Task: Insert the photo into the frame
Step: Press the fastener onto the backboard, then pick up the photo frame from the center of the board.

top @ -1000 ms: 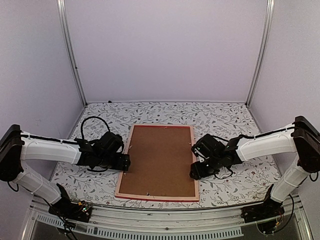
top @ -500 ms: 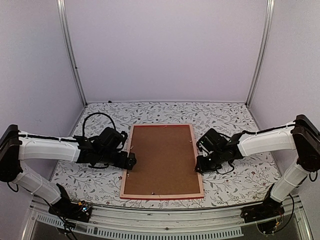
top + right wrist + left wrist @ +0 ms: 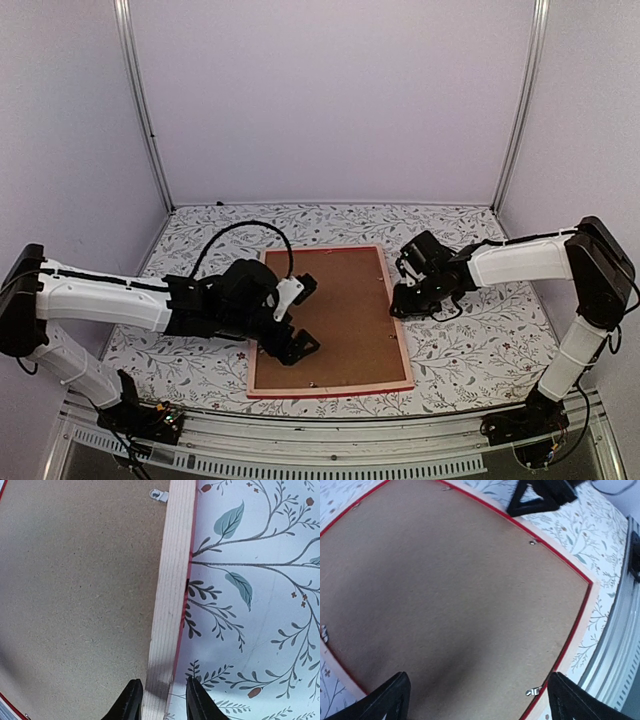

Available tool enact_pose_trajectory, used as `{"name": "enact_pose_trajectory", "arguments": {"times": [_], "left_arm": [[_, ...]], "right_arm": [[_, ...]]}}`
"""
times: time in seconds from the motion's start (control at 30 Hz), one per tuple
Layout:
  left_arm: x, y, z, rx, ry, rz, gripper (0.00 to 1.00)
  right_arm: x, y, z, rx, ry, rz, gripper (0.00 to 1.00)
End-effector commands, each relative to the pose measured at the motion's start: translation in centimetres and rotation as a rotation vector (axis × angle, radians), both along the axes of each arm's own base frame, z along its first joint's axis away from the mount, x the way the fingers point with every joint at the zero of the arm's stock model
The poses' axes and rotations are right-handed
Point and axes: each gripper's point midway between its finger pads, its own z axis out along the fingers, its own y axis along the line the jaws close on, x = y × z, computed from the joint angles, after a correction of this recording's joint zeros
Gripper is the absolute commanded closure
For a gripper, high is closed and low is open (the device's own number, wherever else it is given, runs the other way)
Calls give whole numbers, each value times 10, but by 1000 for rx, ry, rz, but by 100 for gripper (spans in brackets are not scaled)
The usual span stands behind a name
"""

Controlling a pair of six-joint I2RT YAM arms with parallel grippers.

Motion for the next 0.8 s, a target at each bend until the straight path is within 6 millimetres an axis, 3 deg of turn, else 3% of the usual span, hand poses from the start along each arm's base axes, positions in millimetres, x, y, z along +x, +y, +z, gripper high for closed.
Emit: {"name": "enact_pose_trajectory", "arguments": {"times": [0.0, 0.17, 0.33, 0.53, 0.77], "left_arm": [[-37, -41, 0, 29, -43, -230, 3], [-67, -67, -21, 119, -61, -379, 3], [-90, -88, -39, 187, -76, -495, 6], [-103, -104, -58, 254, -96, -573, 20], [-94, -105, -82, 360, -155, -557, 46]], "right_arm": [[4, 4, 11, 13, -18, 35, 60], [-3, -4, 20, 20, -28, 26, 54], [-17, -14, 15, 25, -6, 5, 54], [-32, -24, 11, 36, 12, -13, 54], [-43, -27, 12, 70, 27, -22, 53]]}}
